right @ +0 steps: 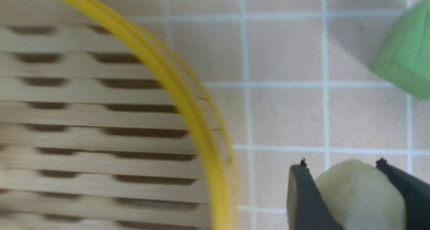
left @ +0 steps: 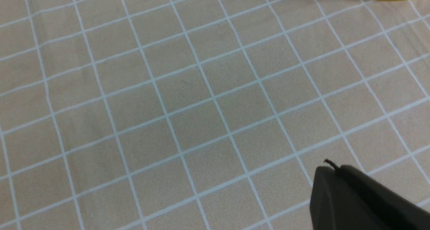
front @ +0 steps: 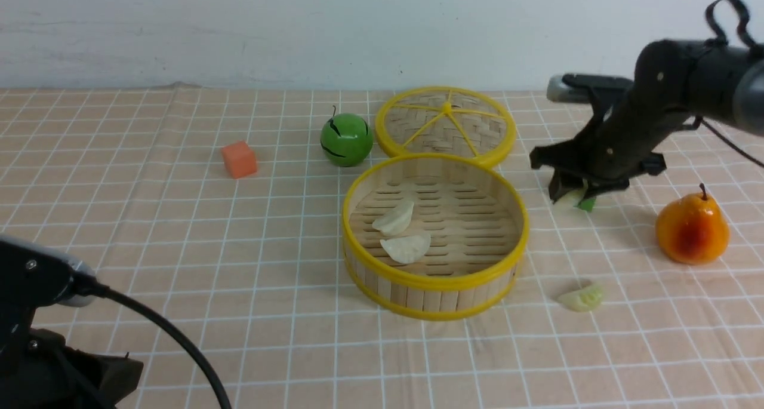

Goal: Put the dumplings into the steamer on the table with the brown tablecloth.
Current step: 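Place the dumpling in the bamboo steamer basket with the right gripper, then reach for and grasp a dumpling lying on the table beside the steamer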

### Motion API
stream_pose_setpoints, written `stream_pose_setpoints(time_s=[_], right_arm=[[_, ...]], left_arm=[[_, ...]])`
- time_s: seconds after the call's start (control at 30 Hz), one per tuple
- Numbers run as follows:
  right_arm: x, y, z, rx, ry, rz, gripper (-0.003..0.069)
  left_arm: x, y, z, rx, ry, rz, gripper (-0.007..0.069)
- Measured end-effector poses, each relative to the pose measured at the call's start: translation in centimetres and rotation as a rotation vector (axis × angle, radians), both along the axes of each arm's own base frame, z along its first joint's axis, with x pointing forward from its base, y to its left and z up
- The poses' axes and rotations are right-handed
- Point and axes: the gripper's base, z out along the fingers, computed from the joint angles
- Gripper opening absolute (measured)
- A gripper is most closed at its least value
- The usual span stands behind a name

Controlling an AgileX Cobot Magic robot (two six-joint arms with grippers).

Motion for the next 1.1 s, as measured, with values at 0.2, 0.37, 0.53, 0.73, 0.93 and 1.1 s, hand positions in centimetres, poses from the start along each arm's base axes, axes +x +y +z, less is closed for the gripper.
stream_pose_setpoints(time_s=[0.2,0.37,0.53,0.73,0.93,1.1], right_arm=[[-1.0,6.3,1.5,0.104,-0.13,0.27,0.0262],[0.0,9.7,-3.6,0.081,-0.126,0.337,0.0262],[0.4,9.7,-5.2,0.081,-0.103,0.31,0.0388],[-0.5,9.1,-2.1,0.1,-0.111,0.309,0.0576],[-4.0,4.9,7.5,0.013,-0.215,0.317,0.056],[-6.2,1.0,8.0,-0.1,-0.063,0.237,0.0498]], left_arm=[[0.0,0.0,0.0,0.0,-0.001,0.0,-0.0011],[0.0,0.0,0.0,-0.004,0.001,0.0,-0.0011],[0.0,-0.1,0.0,-0.013,0.006,0.002,-0.0008],[-0.1,0.0,-0.1,-0.011,0.015,0.004,-0.0002],[-0.1,0.0,-0.2,-0.005,0.026,0.007,0.0004],[-0.1,-0.1,-0.1,-0.015,0.018,0.005,0.0006]])
